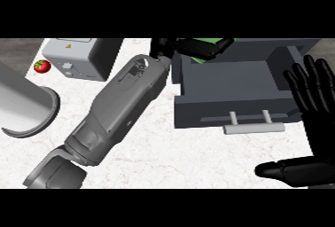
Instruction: Pick up the cup, place it into the drawer and close the drawer
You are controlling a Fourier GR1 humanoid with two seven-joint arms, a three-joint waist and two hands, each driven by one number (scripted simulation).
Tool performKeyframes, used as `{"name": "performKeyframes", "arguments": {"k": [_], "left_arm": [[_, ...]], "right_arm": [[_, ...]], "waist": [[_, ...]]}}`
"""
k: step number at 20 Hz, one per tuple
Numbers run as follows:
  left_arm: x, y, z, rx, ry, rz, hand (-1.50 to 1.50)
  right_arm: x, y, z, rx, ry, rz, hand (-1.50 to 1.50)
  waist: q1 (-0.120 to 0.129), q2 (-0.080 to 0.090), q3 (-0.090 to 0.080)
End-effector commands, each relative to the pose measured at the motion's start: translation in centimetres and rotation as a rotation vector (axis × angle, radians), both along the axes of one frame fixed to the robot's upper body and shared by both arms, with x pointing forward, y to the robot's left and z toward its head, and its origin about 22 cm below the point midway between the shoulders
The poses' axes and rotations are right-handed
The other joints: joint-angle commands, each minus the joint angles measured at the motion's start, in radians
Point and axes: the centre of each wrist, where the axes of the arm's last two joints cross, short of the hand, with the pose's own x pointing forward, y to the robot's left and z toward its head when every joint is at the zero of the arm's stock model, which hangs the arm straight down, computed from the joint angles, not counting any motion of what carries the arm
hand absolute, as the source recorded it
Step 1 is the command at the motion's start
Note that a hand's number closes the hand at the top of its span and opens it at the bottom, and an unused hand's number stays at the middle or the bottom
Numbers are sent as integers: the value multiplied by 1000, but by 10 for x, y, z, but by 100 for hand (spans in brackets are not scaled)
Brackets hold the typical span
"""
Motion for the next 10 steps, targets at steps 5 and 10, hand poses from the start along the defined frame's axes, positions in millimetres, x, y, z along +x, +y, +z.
{"name": "performKeyframes", "arguments": {"k": [5, 10], "left_arm": [[2, -10, -10, 100, 7, 6, 150], [5, -10, -14, 164, 33, 17, 150]], "right_arm": [[0, 8, 12, 8, -13, 43, -150], [-2, 4, 3, 12, -14, 60, -150]], "waist": [[-30, 7, 0], [-41, 11, 1]]}}
